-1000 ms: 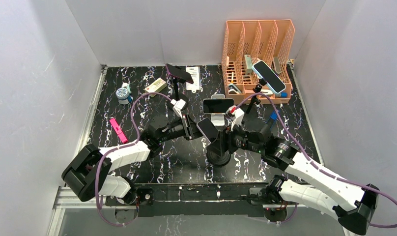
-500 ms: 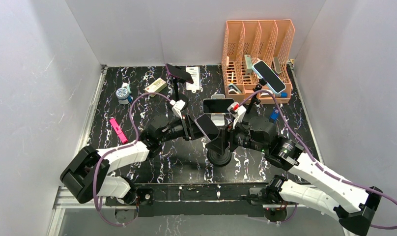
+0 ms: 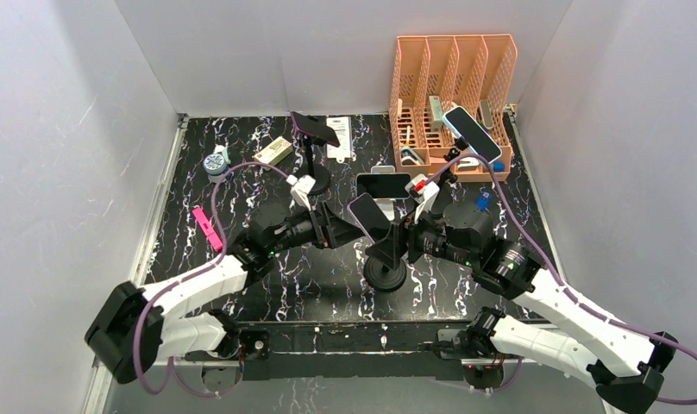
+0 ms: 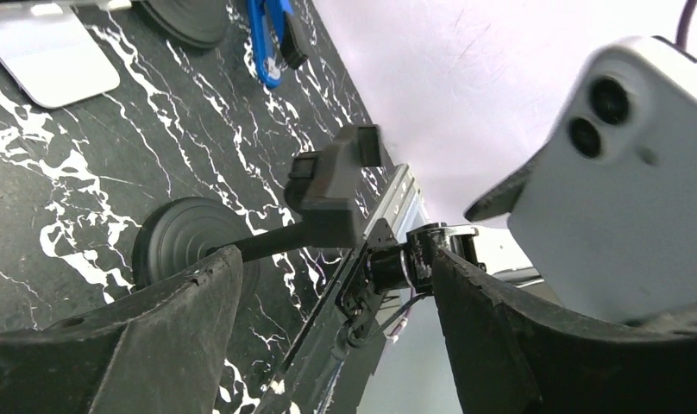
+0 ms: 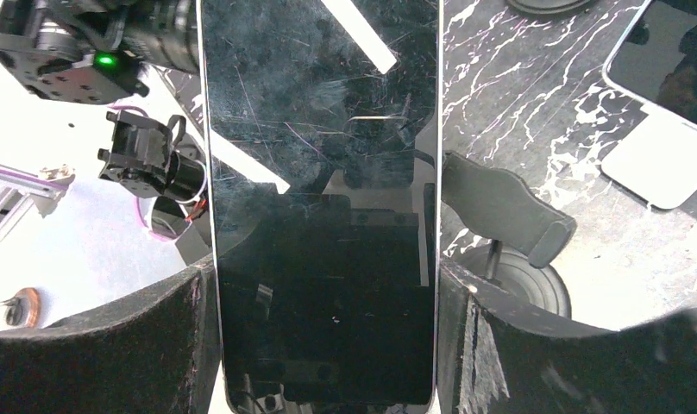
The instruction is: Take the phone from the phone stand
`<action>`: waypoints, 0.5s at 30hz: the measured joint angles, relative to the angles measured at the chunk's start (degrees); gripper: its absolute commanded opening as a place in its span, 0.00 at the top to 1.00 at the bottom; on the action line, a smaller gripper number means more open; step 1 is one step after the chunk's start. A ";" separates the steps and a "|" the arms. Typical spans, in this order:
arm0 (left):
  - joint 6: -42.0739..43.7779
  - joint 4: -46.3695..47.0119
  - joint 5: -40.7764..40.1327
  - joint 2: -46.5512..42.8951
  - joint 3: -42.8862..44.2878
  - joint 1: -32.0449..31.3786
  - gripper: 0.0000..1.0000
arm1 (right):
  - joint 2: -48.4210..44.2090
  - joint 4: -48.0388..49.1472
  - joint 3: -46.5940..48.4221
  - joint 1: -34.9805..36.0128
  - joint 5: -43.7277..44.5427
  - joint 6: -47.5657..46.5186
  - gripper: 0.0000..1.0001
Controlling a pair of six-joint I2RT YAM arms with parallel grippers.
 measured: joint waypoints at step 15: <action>10.12 -23.89 -25.00 -26.10 8.11 0.02 0.20 | 8.17 -2.10 8.55 0.00 7.13 -11.41 0.99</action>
